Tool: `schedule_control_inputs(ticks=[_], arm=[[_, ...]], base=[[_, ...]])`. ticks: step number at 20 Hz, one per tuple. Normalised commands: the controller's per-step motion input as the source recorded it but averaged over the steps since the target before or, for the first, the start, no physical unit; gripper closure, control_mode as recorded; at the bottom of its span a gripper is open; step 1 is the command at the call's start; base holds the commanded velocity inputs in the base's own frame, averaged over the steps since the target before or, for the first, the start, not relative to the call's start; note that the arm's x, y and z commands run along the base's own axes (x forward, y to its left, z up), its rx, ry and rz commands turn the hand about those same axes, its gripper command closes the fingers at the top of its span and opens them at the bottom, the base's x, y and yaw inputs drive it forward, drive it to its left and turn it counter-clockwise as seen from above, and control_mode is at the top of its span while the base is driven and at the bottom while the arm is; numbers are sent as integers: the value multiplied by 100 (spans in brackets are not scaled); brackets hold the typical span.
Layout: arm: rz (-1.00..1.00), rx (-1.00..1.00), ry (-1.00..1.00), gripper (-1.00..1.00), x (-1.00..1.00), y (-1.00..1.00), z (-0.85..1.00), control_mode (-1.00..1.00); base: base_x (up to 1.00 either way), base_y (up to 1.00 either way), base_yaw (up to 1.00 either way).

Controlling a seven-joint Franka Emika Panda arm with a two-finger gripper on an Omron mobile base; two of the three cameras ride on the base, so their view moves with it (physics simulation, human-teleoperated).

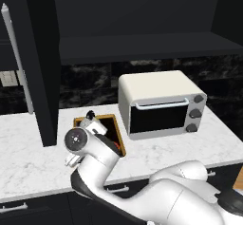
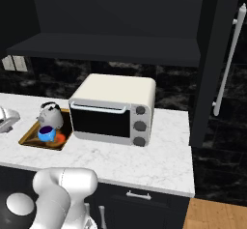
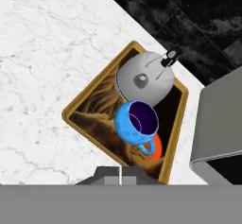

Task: Pick the kettle from the counter and place it on the tray. Then pick the mug from the cabinet and place it on the tray. Then close the cabinet doors.

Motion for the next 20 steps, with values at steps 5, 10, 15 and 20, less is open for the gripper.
schedule_control_inputs(ticks=[5, 10, 15, 20], arm=[[0, -18, -10, 100, 0, 17, 0, -100], [-1, -12, 2, 100, 0, 31, 21, -100], [-3, -14, 0, 100, 0, 42, 15, -100], [0, -24, -17, 100, 0, 31, 0, -100]], base=[[0, 0, 0], [0, 0, 0], [0, 0, 0], [0, 0, 0]])
